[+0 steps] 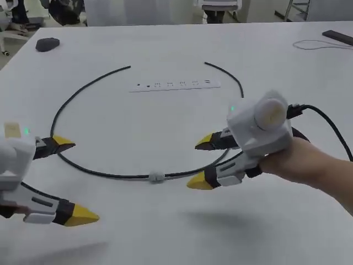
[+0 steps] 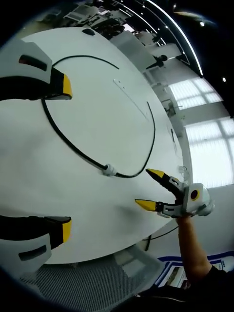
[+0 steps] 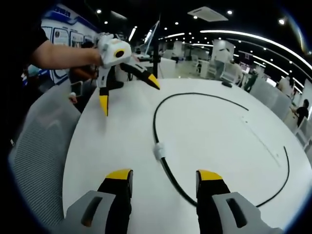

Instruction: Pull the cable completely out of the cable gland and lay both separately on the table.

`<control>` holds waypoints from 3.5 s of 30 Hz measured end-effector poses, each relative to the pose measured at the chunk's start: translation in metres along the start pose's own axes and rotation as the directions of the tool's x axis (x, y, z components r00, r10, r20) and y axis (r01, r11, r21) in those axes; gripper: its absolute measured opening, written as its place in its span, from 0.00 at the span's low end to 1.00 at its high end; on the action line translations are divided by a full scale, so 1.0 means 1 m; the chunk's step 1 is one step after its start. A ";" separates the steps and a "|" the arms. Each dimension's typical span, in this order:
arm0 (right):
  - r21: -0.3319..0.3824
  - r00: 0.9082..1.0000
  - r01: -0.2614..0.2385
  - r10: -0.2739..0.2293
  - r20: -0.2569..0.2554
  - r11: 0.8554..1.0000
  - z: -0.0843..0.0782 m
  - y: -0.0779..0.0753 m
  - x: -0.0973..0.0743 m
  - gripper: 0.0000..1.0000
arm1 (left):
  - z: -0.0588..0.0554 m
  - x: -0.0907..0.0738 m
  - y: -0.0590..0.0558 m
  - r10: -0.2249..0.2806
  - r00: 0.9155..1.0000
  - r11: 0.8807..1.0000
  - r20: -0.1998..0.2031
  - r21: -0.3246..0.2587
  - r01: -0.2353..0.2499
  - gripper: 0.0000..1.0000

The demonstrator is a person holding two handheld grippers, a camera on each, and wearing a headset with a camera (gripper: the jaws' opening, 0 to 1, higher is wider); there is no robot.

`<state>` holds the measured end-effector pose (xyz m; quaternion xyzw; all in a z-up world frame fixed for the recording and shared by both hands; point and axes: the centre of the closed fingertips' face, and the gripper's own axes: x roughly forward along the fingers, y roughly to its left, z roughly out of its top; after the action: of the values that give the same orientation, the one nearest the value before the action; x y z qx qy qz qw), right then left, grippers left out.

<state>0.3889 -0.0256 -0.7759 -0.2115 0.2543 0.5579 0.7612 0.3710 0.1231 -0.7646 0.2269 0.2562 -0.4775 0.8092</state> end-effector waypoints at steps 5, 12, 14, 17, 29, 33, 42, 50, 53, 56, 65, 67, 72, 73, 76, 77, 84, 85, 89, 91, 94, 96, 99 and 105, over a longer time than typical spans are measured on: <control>0.016 0.999 -0.039 0.039 0.006 0.999 0.004 0.004 0.028 0.44 | 0.007 -0.001 -0.003 -0.003 1.000 1.000 0.020 -0.003 0.003 0.99; -0.014 0.998 -0.058 0.058 -0.011 0.998 0.001 0.006 0.055 0.29 | -0.001 -0.001 -0.008 -0.015 1.000 1.000 0.003 -0.003 0.016 0.99; -0.059 0.997 -0.069 0.066 -0.046 0.996 -0.003 0.007 0.058 0.24 | 0.000 -0.002 -0.006 -0.003 1.000 1.000 0.029 -0.016 0.004 0.99; -0.060 0.997 -0.074 0.072 -0.043 0.995 -0.003 0.008 0.063 0.19 | 0.003 -0.005 0.001 0.034 0.996 0.998 0.078 -0.047 -0.031 0.93; -0.039 0.996 -0.088 0.088 -0.024 0.995 0.000 0.011 0.069 0.10 | 0.002 -0.005 -0.003 0.034 0.997 0.999 0.071 -0.041 -0.032 0.96; -0.008 0.998 -0.066 0.066 -0.023 0.998 -0.001 0.011 0.067 0.09 | 0.008 0.000 -0.008 0.010 0.995 0.997 0.097 -0.081 -0.002 0.96; -0.032 0.989 -0.141 0.139 -0.055 0.990 0.001 0.043 0.042 0.08 | 0.032 0.008 -0.035 -0.080 0.981 0.987 0.177 -0.123 0.103 0.60; -0.106 0.984 -0.174 0.177 0.015 0.979 0.031 0.077 -0.007 0.07 | 0.059 0.016 -0.059 -0.168 0.942 0.955 0.290 -0.191 0.229 0.57; -0.145 0.989 -0.144 0.148 0.017 0.979 0.038 0.081 -0.016 0.07 | 0.069 0.021 -0.071 -0.211 0.927 0.935 0.309 -0.213 0.284 0.47; -0.168 0.990 -0.137 0.140 0.003 0.976 0.034 0.085 -0.020 0.07 | 0.075 0.023 -0.078 -0.232 0.919 0.932 0.319 -0.196 0.304 0.46; -0.220 0.994 -0.094 0.103 0.033 0.971 0.042 0.092 -0.032 0.07 | 0.093 0.026 -0.098 -0.273 0.889 0.907 0.367 -0.210 0.365 0.37; -0.225 0.994 -0.090 0.101 0.041 0.970 0.043 0.093 -0.033 0.07 | 0.093 0.025 -0.105 -0.304 0.882 0.890 0.361 -0.222 0.398 0.35; -0.233 0.994 -0.091 0.103 0.038 0.968 0.041 0.096 -0.033 0.07 | 0.109 0.020 -0.114 -0.332 0.835 0.845 0.438 -0.256 0.470 0.35; -0.240 0.994 -0.089 0.102 0.041 0.967 0.041 0.098 -0.034 0.07 | 0.108 0.020 -0.114 -0.331 0.837 0.839 0.437 -0.269 0.472 0.35; -0.244 0.993 -0.089 0.104 0.049 0.966 0.042 0.099 -0.035 0.07 | 0.105 0.022 -0.116 -0.343 0.843 0.836 0.415 -0.274 0.475 0.30; -0.242 0.993 -0.091 0.106 0.048 0.966 0.042 0.099 -0.035 0.07 | 0.104 0.023 -0.118 -0.351 0.843 0.828 0.408 -0.285 0.483 0.27; -0.247 0.992 -0.100 0.115 0.047 0.964 0.041 0.101 -0.035 0.07 | 0.106 0.019 -0.122 -0.374 0.823 0.805 0.428 -0.291 0.517 0.24; -0.245 0.992 -0.101 0.116 0.050 0.964 0.042 0.101 -0.036 0.07 | 0.106 0.019 -0.121 -0.371 0.823 0.809 0.429 -0.285 0.514 0.23; -0.251 0.992 -0.100 0.115 0.049 0.963 0.043 0.102 -0.035 0.07 | 0.105 0.019 -0.119 -0.365 0.827 0.818 0.426 -0.278 0.504 0.20; -0.250 0.992 -0.103 0.119 0.051 0.963 0.044 0.103 -0.035 0.07 | 0.105 0.019 -0.119 -0.364 0.829 0.821 0.424 -0.275 0.501 0.17; -0.255 0.992 -0.104 0.120 0.048 0.961 0.044 0.104 -0.035 0.07 | 0.104 0.019 -0.118 -0.372 0.828 0.816 0.418 -0.277 0.507 0.17; -0.258 0.992 -0.101 0.117 0.049 0.961 0.045 0.103 -0.035 0.07 | 0.104 0.018 -0.118 -0.375 0.826 0.818 0.419 -0.269 0.508 0.17; -0.260 0.992 -0.097 0.114 0.050 0.961 0.045 0.103 -0.035 0.07 | 0.104 0.018 -0.118 -0.377 0.827 0.826 0.417 -0.253 0.504 0.16; -0.260 0.993 -0.090 0.106 0.049 0.962 0.045 0.102 -0.036 0.07 | 0.106 0.021 -0.121 -0.378 0.827 0.844 0.417 -0.212 0.493 0.16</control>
<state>0.2889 0.0042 -0.7223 -0.2779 0.1662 0.6295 0.7064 0.2932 -0.0085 -0.7118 -0.0597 0.2208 -0.6382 0.7351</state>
